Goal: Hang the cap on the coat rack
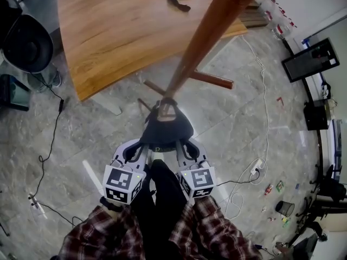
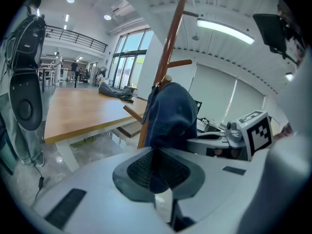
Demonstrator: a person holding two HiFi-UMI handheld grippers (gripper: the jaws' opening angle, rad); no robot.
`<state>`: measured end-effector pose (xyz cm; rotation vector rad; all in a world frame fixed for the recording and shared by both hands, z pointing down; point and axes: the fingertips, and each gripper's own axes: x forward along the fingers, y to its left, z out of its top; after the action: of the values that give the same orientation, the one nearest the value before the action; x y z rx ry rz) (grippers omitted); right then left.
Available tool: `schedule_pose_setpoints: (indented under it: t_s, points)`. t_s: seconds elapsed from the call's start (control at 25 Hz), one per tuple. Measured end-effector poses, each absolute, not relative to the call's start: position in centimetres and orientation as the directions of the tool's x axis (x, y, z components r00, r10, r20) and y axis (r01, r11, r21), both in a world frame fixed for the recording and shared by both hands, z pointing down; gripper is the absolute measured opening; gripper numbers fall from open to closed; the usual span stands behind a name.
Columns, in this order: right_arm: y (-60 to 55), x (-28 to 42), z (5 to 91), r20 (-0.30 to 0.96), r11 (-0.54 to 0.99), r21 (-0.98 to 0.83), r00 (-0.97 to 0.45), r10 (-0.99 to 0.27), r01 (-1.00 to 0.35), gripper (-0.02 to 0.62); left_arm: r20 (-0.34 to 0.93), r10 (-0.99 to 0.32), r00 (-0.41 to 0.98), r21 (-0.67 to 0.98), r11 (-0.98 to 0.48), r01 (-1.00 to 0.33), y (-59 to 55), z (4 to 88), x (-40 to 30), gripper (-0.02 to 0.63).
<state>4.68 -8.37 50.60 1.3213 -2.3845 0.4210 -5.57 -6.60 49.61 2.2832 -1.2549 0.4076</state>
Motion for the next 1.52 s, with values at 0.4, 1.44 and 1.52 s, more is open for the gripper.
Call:
schedule_pose_setpoints:
  t_s: [0.4, 1.44, 1.52]
  points:
    - [-13.1, 4.8, 54.0, 0.531, 0.476, -0.079, -0.441, -0.723, -0.876, 0.040, 0.532, -0.693, 0.486, 0.302, -0.381, -0.874, -11.4, 52.7, -5.4, 0.026]
    - [-11.8, 6.2, 57.0, 0.610, 0.419, -0.167, -0.427, -0.668, -0.893, 0.071, 0.570, -0.659, 0.491, 0.422, -0.278, -0.863, -10.1, 56.7, -6.8, 0.115]
    - [-11.5, 6.5, 56.8, 0.605, 0.413, -0.170, -0.426, -0.673, -0.895, 0.071, 0.565, -0.669, 0.483, 0.418, -0.273, -0.866, -9.8, 56.4, -7.1, 0.115]
